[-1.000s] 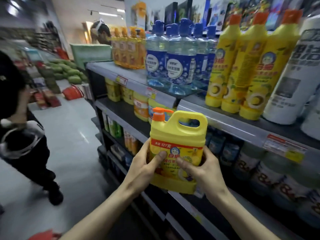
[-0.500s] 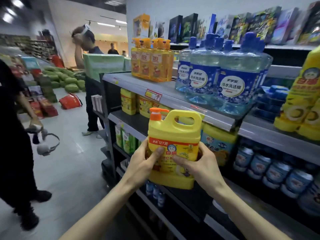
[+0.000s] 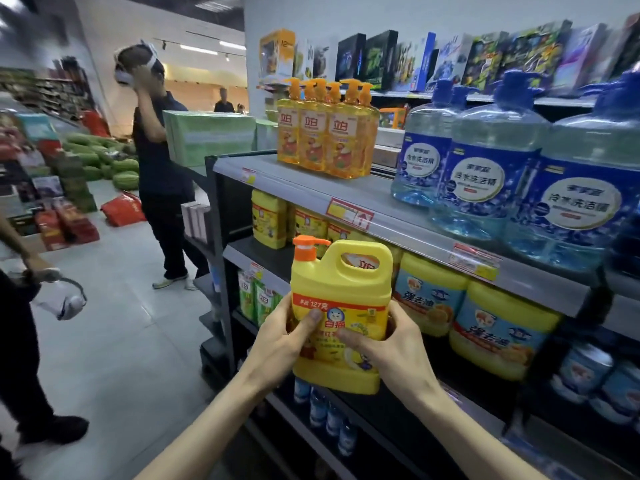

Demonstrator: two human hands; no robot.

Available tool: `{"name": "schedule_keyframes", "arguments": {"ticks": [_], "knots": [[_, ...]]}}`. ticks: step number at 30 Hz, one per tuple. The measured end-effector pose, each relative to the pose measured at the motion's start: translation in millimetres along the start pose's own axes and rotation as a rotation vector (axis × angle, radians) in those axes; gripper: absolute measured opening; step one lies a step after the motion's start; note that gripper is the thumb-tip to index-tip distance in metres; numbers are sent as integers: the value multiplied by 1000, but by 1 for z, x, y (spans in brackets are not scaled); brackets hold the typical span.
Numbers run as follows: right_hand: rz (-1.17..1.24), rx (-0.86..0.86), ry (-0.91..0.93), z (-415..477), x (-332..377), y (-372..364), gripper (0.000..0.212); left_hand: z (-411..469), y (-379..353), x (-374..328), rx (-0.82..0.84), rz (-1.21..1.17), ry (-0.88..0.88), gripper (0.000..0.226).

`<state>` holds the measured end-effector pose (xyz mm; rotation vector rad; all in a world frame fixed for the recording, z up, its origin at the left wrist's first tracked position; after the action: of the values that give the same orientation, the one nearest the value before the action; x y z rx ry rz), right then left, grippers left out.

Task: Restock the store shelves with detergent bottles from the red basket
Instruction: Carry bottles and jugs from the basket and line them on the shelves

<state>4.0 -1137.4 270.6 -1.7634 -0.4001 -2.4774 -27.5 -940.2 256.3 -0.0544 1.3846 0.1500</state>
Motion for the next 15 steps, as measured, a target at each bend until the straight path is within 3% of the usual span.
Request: {"name": "schedule_keyframes", "arguments": {"ticks": [15], "knots": [[64, -62, -93, 153, -75, -90, 53, 163, 90, 51, -9, 60, 70, 61]]}}
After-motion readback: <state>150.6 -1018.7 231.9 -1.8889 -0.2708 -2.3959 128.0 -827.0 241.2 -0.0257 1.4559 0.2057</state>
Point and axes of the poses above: each hand's wrist, its own z-axis towards the middle knuckle, its own y-axis out of the back of the hand, x = y × z, the point moved 7 cm from there along z, towards the middle knuckle, and after that the axes turned 3 degrees about y, right-handed, at the moved point
